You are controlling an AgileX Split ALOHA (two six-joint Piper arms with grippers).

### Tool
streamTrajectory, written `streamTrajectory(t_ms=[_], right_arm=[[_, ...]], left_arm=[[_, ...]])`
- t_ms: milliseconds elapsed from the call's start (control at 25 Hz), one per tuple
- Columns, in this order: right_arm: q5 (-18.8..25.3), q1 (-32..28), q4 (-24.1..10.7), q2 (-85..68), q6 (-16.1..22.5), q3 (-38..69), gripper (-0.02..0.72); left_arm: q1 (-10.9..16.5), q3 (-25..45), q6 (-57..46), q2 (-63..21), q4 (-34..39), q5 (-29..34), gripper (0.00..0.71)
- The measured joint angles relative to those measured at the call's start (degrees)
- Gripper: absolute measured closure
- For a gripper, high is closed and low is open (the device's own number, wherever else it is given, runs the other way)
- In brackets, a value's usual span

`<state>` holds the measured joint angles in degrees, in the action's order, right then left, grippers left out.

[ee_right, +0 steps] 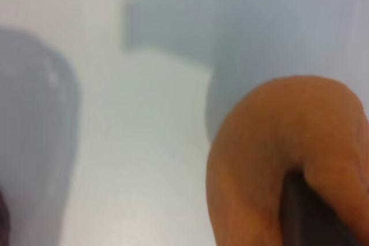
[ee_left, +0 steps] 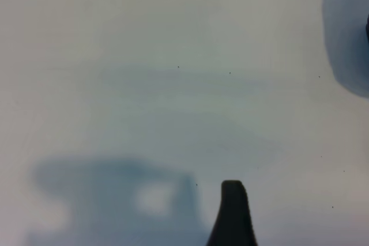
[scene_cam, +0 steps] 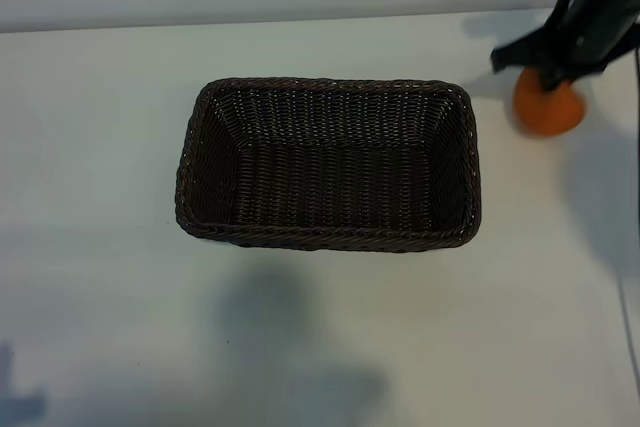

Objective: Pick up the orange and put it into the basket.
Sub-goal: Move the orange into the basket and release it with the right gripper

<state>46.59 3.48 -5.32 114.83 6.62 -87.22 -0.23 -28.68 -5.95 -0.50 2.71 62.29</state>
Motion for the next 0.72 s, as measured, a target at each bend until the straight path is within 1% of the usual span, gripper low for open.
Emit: streamTrajectory(t_ms=[120,240,440,520,640,720], right_arm=[[5.0,0.0,-0.6,-2.0,0.1,-4.6,0.62],[7.5,0.0,-0.7,-4.4,0.2,-6.8,0.624],[12.2,0.0,-0.9,-9.4,0.3,-7.0,0.627],[13.4,0.0,0.0,-11.8,0.3,-7.0,0.627],[14.0,0.2,2.3,-15.1,0.1,-7.0,0.627],[14.6,1.3,3.6,-16.8,-0.8,-7.0,0.627]], left_arm=[[0.0,0.0,0.0,0.0,0.0,0.0,0.139],[0.0,0.0,0.0,0.0,0.0,0.0,0.139],[0.0,0.0,0.0,0.0,0.0,0.0,0.139],[0.0,0.0,0.0,0.0,0.0,0.0,0.139],[0.0,0.0,0.0,0.0,0.0,0.0,0.14],[0.0,0.0,0.0,0.0,0.0,0.0,0.14]])
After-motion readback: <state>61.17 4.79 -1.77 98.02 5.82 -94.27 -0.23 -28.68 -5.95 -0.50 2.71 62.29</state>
